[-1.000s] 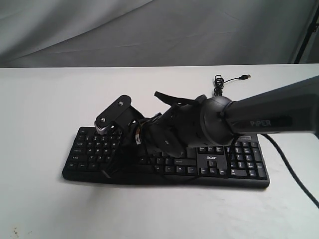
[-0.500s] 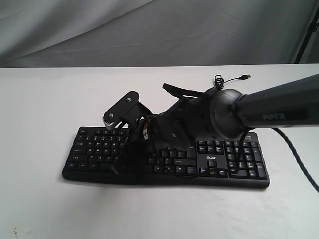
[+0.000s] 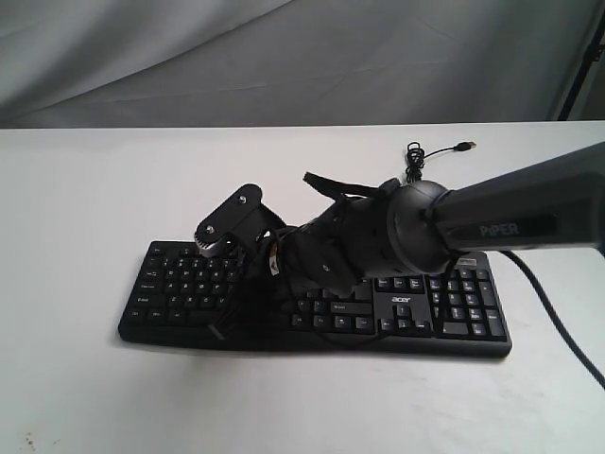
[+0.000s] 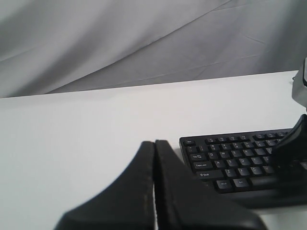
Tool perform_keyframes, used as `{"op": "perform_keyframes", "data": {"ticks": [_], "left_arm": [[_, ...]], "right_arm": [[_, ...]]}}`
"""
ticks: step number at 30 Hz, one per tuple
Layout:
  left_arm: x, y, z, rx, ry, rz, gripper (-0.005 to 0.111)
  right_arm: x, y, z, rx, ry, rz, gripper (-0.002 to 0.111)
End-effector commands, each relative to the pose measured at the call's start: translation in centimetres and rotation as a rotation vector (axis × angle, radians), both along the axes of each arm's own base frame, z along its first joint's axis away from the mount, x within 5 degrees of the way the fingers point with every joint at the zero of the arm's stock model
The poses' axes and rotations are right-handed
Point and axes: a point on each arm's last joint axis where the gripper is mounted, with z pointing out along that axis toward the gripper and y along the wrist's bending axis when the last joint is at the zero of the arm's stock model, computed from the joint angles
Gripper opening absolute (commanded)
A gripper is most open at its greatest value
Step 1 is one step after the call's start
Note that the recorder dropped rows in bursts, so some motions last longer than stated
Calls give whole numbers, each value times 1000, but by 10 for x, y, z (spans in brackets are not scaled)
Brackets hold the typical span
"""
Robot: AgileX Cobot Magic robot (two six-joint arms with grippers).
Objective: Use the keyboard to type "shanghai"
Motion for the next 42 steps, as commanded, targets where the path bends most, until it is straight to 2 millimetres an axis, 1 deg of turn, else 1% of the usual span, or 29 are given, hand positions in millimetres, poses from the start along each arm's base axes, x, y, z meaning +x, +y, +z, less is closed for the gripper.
{"op": "perform_keyframes", "data": {"ticks": [1, 3, 5, 6, 7, 11, 14, 20, 22, 27, 31, 36, 42], "left_arm": [[0, 0, -1, -3, -4, -3, 0], [0, 0, -1, -3, -4, -3, 0], [0, 0, -1, -3, -4, -3, 0], [0, 0, -1, -3, -4, -3, 0], [0, 0, -1, -3, -4, -3, 0], [0, 0, -1, -3, -4, -3, 0], [0, 0, -1, -3, -4, -3, 0], [0, 0, -1, -3, -4, -3, 0], [0, 0, -1, -3, -4, -3, 0], [0, 0, -1, -3, -4, -3, 0], [0, 0, -1, -3, -4, -3, 0], [0, 0, -1, -3, -4, -3, 0], [0, 0, -1, -3, -4, -3, 0]], "right_arm": [[-1, 0, 2, 3, -1, 0, 0], [-2, 1, 9, 15, -13, 3, 0], [-2, 8, 20, 23, -23, 13, 0], [0, 13, 27, 25, -26, 18, 0], [-1, 23, 34, 34, -37, 36, 0], [0, 48, 45, 57, -63, 72, 0], [-1, 73, 39, 55, -64, 109, 0], [1, 91, 20, 48, -49, 124, 0], [2, 93, 14, 40, -47, 127, 0], [3, 92, 14, 41, -51, 129, 0], [8, 89, 7, 36, -45, 115, 0], [9, 90, 6, 41, -49, 116, 0], [8, 89, -3, 21, -31, 116, 0]]}}
